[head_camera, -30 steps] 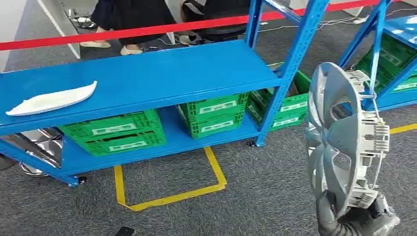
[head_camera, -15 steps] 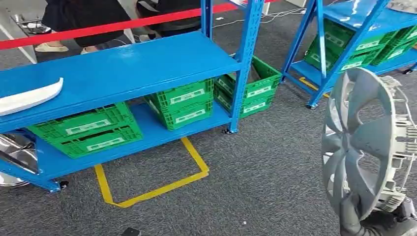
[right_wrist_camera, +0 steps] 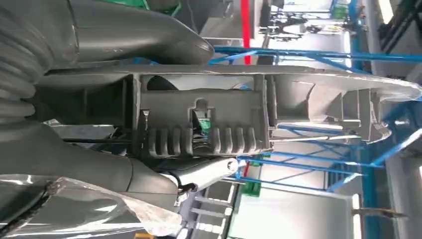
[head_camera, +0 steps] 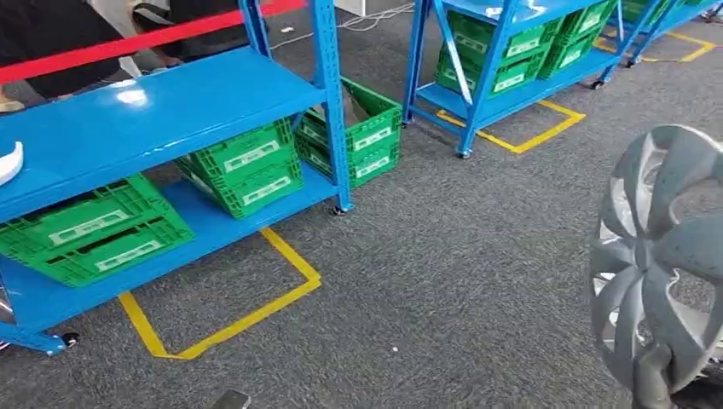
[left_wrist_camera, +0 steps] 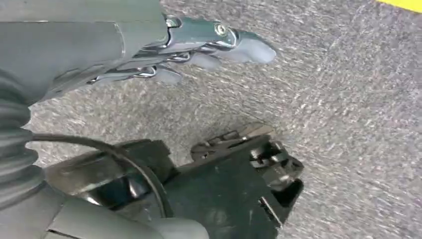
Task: Take the parts from the cabinet and place them on the table.
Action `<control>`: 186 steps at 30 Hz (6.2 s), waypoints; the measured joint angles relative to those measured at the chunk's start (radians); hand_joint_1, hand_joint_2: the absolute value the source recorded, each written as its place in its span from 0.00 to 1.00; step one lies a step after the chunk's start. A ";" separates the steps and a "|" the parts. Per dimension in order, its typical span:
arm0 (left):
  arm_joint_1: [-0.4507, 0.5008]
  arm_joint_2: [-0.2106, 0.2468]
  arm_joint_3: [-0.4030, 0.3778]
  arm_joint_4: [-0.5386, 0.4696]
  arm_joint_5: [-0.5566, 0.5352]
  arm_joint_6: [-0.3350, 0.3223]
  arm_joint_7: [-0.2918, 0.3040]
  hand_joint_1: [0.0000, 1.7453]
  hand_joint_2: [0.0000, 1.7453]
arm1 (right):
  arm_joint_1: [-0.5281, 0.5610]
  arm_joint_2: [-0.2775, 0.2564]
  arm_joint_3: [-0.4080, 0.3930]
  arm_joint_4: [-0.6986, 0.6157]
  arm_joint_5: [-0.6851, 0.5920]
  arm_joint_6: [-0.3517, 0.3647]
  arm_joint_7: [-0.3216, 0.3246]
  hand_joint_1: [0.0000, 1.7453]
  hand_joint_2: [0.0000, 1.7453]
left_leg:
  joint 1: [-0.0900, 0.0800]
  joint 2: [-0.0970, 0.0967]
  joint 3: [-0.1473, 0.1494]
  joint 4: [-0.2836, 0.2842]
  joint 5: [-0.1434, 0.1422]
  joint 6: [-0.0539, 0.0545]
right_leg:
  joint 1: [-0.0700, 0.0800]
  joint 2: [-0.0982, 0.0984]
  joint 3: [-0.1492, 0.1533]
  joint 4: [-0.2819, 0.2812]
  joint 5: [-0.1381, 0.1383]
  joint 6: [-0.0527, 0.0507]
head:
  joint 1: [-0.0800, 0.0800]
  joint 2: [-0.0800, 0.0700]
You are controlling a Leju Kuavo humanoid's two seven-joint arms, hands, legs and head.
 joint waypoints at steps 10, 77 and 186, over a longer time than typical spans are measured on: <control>0.010 0.002 0.001 0.000 -0.011 0.009 0.004 0.00 1.00 | 0.002 0.057 -0.073 -0.021 -0.014 0.014 0.002 1.00 1.00 | -0.001 -0.192 0.046 0.066 -0.050 0.027 | 0.024 0.119 -0.042 0.035 0.032 -0.032 | -0.005 0.000; 0.002 0.021 0.183 0.003 -0.026 0.039 0.057 0.00 1.00 | -0.143 -0.009 0.261 0.151 0.314 -0.488 0.002 1.00 1.00 | 0.019 -0.192 0.061 -0.002 -0.070 0.026 | 0.002 0.179 -0.192 0.081 0.106 0.002 | 0.006 0.000; -0.007 -0.015 0.251 0.003 -0.165 0.021 -0.001 0.00 1.00 | -0.069 0.018 0.074 0.093 0.591 -0.483 0.089 1.00 1.00 | 0.013 -0.094 0.073 0.036 -0.126 -0.016 | -0.006 0.019 -0.143 0.073 0.073 -0.016 | 0.003 0.000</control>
